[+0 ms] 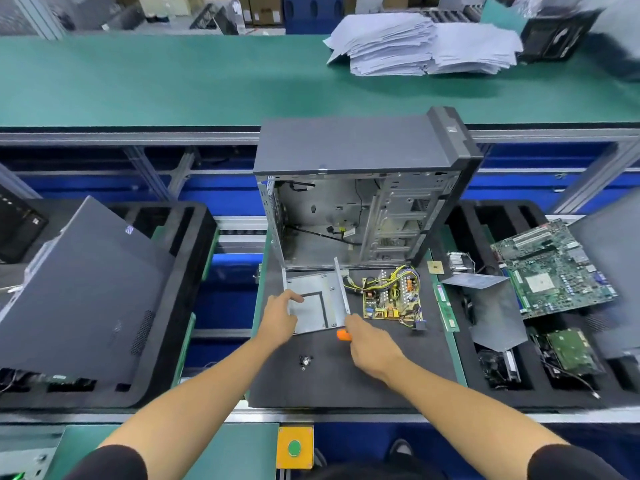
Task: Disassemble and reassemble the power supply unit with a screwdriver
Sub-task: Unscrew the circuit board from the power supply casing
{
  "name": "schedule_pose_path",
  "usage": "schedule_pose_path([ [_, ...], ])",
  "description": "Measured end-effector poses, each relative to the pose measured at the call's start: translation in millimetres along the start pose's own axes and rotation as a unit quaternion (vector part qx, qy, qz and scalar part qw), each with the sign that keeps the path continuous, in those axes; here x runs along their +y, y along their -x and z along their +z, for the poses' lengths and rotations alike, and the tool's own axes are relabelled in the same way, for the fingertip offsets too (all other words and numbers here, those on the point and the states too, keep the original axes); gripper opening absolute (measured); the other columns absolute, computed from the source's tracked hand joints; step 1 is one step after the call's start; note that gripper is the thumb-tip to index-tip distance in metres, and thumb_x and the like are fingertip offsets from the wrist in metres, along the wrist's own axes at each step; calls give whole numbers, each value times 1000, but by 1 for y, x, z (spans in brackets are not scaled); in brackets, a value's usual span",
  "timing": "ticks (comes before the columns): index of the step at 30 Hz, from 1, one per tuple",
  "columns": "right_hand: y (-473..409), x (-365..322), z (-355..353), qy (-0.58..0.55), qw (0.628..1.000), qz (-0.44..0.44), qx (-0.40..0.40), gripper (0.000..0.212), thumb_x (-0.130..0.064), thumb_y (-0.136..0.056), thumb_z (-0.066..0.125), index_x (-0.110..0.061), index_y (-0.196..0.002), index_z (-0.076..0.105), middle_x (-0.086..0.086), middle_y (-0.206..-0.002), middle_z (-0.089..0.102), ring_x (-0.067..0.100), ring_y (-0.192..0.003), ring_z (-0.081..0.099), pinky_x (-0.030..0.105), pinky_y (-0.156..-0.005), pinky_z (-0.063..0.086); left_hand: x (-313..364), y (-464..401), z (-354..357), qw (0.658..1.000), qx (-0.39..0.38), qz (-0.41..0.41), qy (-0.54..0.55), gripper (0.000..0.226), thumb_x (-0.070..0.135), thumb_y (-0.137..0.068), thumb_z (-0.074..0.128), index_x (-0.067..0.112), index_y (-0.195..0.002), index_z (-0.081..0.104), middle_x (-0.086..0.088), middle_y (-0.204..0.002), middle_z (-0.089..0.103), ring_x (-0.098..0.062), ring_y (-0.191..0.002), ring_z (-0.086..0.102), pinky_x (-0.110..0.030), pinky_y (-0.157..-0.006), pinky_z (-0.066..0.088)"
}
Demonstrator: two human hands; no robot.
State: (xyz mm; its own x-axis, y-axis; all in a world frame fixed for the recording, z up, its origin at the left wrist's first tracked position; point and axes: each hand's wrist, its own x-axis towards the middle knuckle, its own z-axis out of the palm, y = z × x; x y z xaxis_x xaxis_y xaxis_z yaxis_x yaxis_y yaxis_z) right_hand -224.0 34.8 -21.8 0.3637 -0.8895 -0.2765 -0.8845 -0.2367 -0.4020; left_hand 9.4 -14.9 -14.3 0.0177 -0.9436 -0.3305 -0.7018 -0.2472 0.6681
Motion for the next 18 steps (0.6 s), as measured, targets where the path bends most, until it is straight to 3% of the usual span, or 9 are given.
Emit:
schedule_pose_path([
  [2,1,8,-17,-90,989,84,79,22,-7,-87,37,-27,-90,28,-2,-81,41,29,-67,44,39,-59,35,1,0,-1,1000,2,-2,9,51,-14,-85,47,28,-111,61,-12,-114,48,-28,-90,58,-31,-61,56],
  [5,-7,30,-47,-185,941,193,208,29,-6,-88,51,-24,-81,30,0,-88,40,16,-63,37,34,-53,27,2,-1,-1,1000,2,-2,18,48,-13,-85,48,27,-109,62,-10,-112,46,-33,-85,62,-36,-61,58],
  [7,-13,48,-66,-228,901,277,242,25,-8,-85,59,-18,-80,37,11,-96,50,21,-66,43,35,-54,30,3,-1,-1,1000,4,-1,19,47,-12,-85,47,26,-108,62,-9,-112,46,-35,-83,63,-41,-63,59],
  [11,-20,77,-81,-244,865,379,219,24,-21,-85,68,-6,-90,50,24,-106,58,32,-74,51,36,-61,39,4,-1,-1,1000,2,-4,16,45,-12,-86,47,25,-107,62,-9,-111,46,-36,-78,63,-45,-63,59],
  [15,-31,74,-80,-229,887,376,140,29,-34,-91,60,-11,-105,51,15,-103,64,35,-89,59,39,-76,49,5,-2,-1,1000,-4,-4,4,43,-10,-87,48,26,-106,61,-7,-112,46,-33,-78,64,-40,-61,59],
  [18,-35,69,-77,-164,910,369,92,42,-42,-91,63,-19,-125,51,11,-112,65,35,-103,61,37,-81,49,6,-3,-1,1000,-6,-4,1,44,-9,-86,50,28,-106,60,-7,-112,47,-28,-79,62,-33,-59,58],
])
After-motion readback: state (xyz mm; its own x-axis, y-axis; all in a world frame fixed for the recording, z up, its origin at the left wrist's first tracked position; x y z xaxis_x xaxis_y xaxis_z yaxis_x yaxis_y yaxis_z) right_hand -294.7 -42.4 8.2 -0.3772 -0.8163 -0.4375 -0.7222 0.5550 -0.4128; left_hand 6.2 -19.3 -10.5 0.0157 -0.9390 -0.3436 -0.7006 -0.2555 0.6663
